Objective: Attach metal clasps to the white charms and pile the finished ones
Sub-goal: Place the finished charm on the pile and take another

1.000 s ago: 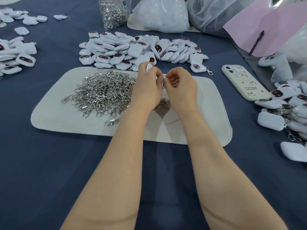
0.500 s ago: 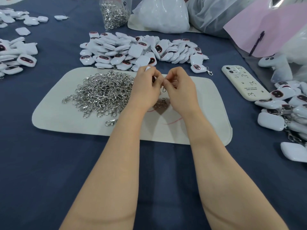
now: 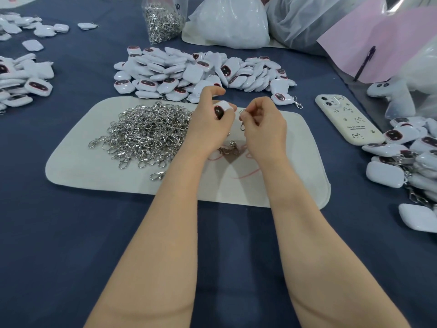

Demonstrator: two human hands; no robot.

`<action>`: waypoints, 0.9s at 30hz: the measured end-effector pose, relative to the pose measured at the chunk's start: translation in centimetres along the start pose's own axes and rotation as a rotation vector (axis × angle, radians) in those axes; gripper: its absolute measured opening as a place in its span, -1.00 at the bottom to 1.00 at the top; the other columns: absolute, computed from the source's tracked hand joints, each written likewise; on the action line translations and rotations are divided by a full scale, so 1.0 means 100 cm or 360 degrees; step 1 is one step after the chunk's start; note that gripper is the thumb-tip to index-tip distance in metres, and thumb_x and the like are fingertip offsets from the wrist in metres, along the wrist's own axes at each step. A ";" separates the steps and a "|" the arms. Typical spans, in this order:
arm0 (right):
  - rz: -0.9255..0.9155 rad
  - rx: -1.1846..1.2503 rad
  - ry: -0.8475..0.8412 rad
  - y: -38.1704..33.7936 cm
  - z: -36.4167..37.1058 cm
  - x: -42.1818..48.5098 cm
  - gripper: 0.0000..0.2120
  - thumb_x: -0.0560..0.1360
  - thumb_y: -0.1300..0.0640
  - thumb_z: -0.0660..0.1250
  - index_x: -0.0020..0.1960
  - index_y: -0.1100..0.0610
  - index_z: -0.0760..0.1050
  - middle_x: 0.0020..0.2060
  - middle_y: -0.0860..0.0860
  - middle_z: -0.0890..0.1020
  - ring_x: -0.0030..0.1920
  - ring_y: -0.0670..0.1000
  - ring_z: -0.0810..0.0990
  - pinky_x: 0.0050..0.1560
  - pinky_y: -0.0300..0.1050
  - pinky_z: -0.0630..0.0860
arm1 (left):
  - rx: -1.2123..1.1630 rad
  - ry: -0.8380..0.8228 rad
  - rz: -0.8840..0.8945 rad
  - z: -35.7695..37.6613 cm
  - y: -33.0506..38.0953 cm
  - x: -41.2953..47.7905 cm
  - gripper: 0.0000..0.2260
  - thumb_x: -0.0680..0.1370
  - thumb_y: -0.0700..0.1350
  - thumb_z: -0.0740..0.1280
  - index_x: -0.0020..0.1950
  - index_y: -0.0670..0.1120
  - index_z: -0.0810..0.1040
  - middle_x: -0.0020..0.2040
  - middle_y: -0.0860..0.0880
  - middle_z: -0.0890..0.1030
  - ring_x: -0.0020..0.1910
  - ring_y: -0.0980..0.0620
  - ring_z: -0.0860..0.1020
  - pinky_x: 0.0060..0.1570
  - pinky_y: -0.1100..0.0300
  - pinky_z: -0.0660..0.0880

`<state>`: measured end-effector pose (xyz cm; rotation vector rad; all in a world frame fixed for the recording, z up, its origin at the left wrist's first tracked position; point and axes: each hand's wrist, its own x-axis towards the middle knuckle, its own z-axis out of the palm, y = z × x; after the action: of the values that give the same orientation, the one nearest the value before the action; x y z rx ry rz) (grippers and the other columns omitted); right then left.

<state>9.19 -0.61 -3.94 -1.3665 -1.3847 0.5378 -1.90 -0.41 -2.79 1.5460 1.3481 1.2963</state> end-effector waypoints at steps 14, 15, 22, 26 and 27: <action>-0.0085 -0.0137 -0.0013 0.001 0.004 -0.001 -0.88 0.50 0.33 0.25 -0.08 0.13 0.43 -0.24 -0.06 0.53 -0.20 -0.03 0.50 -0.13 -0.23 0.44 | 0.0052 -0.0096 -0.0069 -0.001 0.001 0.000 -0.78 0.49 -0.23 0.28 0.11 -0.06 0.46 -0.10 0.08 0.52 -0.18 0.04 0.47 0.05 -0.08 0.54; -0.0087 -0.0143 -0.0020 0.001 0.004 -0.001 -0.86 0.50 0.33 0.25 -0.09 0.10 0.41 -0.24 -0.06 0.53 -0.19 -0.02 0.50 -0.13 -0.21 0.44 | 0.0052 -0.0100 -0.0074 -0.001 0.001 0.000 -0.79 0.49 -0.23 0.28 0.10 -0.04 0.45 -0.11 0.08 0.52 -0.19 0.04 0.48 0.05 -0.08 0.54; -0.0098 -0.0174 -0.0022 0.001 0.005 -0.002 -0.84 0.49 0.32 0.26 -0.11 0.08 0.39 -0.25 -0.07 0.52 -0.18 -0.02 0.51 -0.14 -0.25 0.42 | 0.0049 -0.0102 -0.0077 -0.001 -0.002 0.001 -0.80 0.49 -0.21 0.28 0.08 -0.01 0.42 -0.14 0.11 0.50 -0.21 0.07 0.49 0.04 -0.06 0.55; -0.0110 -0.0145 -0.0060 -0.001 0.005 -0.003 -0.84 0.49 0.33 0.26 -0.12 0.08 0.39 -0.29 -0.10 0.51 -0.20 -0.02 0.52 -0.16 -0.28 0.43 | 0.0091 -0.0110 -0.0081 -0.001 -0.004 0.002 -0.80 0.49 -0.20 0.29 0.07 0.00 0.40 -0.20 0.07 0.50 -0.28 0.07 0.48 -0.07 0.01 0.55; -0.0123 -0.0145 -0.0074 -0.002 0.005 -0.004 -0.84 0.49 0.33 0.26 -0.12 0.08 0.39 -0.29 -0.11 0.50 -0.20 -0.02 0.52 -0.17 -0.28 0.43 | 0.0095 -0.0110 -0.0087 -0.002 -0.005 0.002 -0.80 0.49 -0.21 0.29 0.06 0.00 0.39 -0.22 0.07 0.50 -0.30 0.07 0.48 -0.10 0.02 0.55</action>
<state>8.57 -0.83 -4.12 -1.3742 -1.5092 0.4627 -2.22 -0.13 -3.16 1.5690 1.3869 1.1688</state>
